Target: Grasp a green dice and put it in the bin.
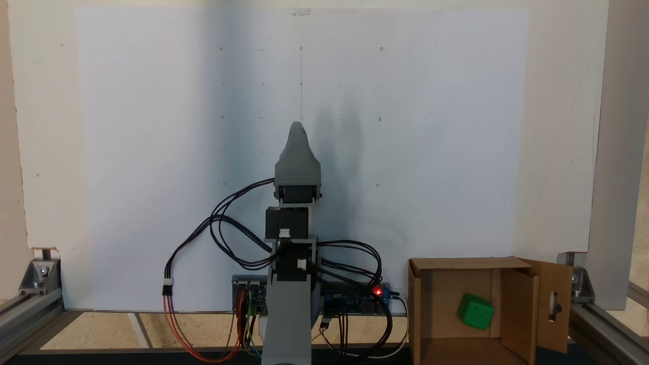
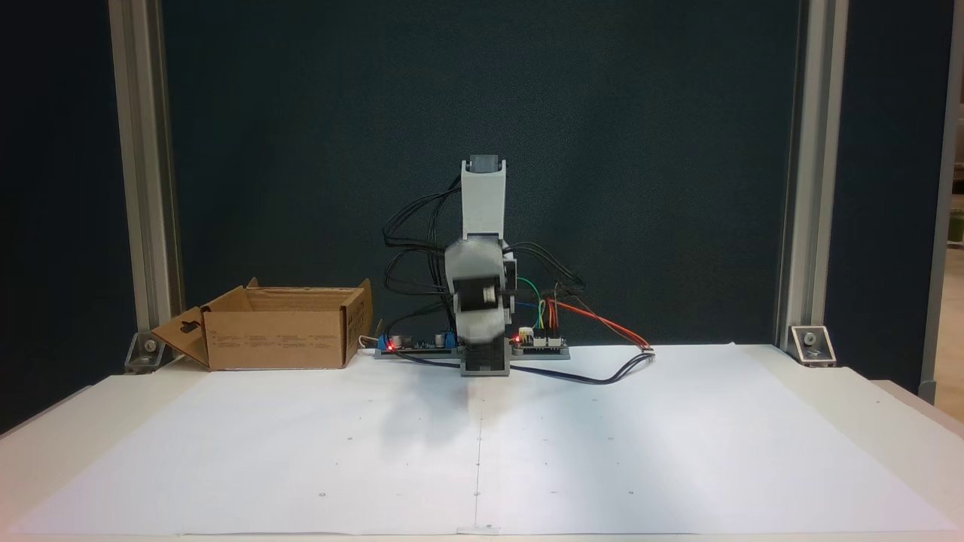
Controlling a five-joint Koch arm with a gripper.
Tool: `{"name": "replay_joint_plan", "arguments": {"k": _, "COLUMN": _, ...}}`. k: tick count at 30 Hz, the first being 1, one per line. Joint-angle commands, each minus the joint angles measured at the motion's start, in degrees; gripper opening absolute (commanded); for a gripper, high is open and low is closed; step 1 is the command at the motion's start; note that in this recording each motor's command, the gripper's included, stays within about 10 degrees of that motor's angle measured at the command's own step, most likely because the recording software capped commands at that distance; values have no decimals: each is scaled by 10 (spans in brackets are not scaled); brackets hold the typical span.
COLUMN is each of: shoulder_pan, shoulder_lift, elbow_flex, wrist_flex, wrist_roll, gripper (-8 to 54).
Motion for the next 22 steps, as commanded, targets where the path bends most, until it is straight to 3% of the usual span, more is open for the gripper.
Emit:
{"name": "replay_joint_plan", "arguments": {"k": 1, "shoulder_pan": 1, "shoulder_lift": 64, "elbow_flex": 26, "wrist_flex": -95, "wrist_roll": -30, "gripper": 442}}
{"name": "replay_joint_plan", "arguments": {"k": 6, "shoulder_pan": 4, "shoulder_lift": 63, "elbow_flex": 43, "wrist_flex": -202, "wrist_roll": -30, "gripper": 445}}
{"name": "replay_joint_plan", "arguments": {"k": 22, "shoulder_pan": 3, "shoulder_lift": 62, "elbow_flex": 43, "wrist_flex": -200, "wrist_roll": -29, "gripper": 446}}
